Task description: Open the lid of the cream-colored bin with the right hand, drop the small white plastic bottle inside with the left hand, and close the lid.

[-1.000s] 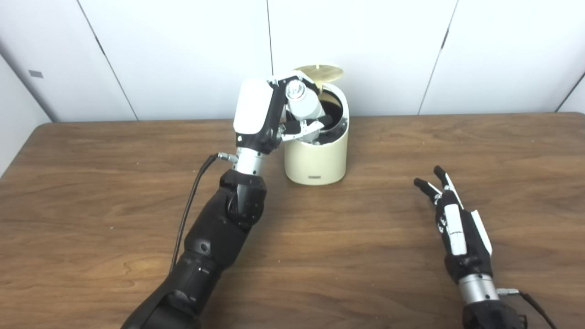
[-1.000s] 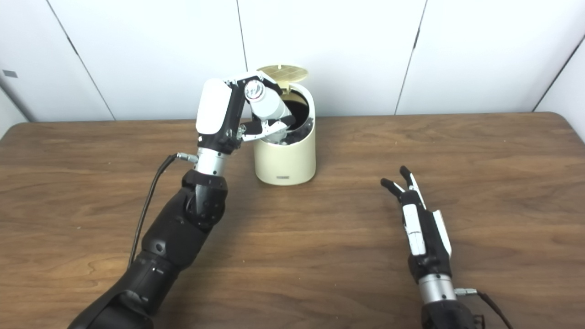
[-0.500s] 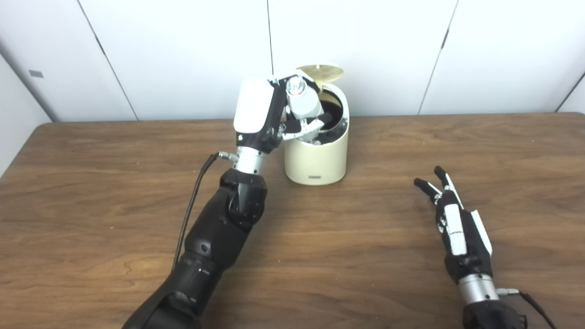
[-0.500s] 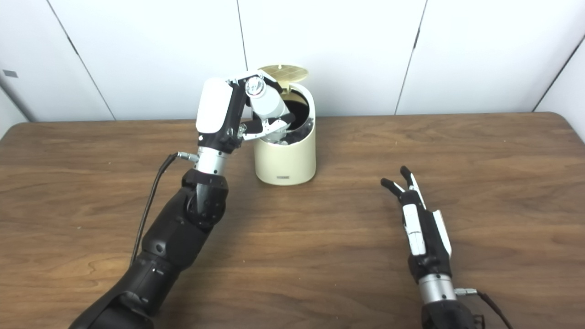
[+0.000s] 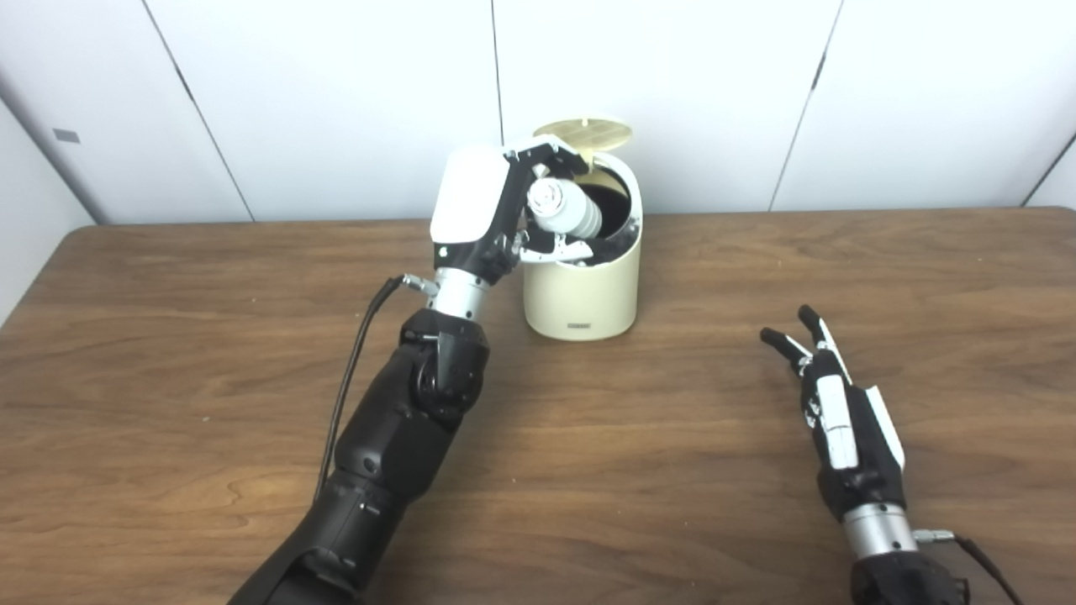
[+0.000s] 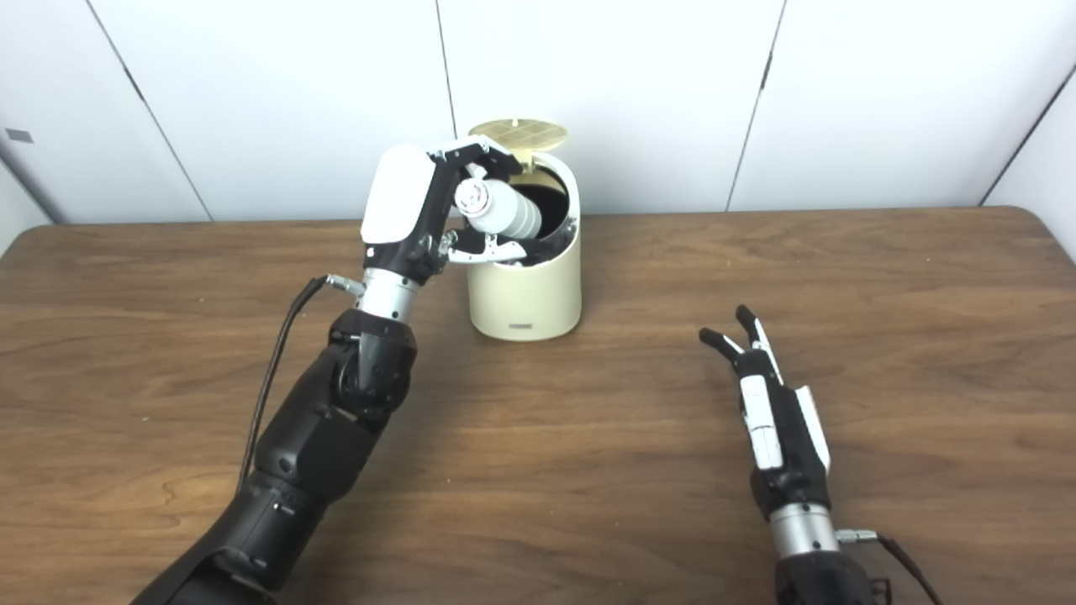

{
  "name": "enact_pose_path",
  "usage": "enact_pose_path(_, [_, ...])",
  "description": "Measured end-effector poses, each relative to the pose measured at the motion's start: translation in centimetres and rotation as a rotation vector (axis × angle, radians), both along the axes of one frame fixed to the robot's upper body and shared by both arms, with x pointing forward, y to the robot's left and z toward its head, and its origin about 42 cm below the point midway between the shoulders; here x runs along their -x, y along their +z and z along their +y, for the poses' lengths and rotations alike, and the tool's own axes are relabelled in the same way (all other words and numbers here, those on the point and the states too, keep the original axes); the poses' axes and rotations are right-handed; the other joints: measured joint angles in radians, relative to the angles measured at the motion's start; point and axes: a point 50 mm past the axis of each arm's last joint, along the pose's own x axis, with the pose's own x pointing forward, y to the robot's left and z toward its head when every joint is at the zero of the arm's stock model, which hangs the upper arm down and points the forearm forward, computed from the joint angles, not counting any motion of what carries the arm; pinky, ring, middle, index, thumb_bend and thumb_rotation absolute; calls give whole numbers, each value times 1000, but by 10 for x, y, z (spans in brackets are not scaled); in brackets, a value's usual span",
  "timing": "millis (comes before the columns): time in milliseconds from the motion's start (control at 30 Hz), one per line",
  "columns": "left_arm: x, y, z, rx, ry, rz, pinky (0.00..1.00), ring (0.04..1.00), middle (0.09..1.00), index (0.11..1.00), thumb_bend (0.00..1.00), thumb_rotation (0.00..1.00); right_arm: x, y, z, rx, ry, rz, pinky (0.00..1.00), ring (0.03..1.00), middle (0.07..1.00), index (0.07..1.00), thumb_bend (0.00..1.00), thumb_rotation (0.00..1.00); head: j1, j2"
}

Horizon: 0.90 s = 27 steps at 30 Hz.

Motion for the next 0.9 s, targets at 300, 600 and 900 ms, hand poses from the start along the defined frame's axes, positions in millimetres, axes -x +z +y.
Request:
enact_pose_path(300, [0,0,0,4,0,-5,301,359,547,552,1000,142,-2,0,0,7,2,-2,1000,924,836,973,529,1000,3,2])
enact_pose_path(600, [0,2,1,2,1,-12,317,362,547,565,1000,172,-2,0,0,8,3,0,1000,922,832,973,527,1000,5,3])
enact_pose_path(900, [-1,1,2,-18,24,2,315,367,543,557,1000,171,-3,0,0,6,7,-1,1000,929,831,980,520,1000,5,2])
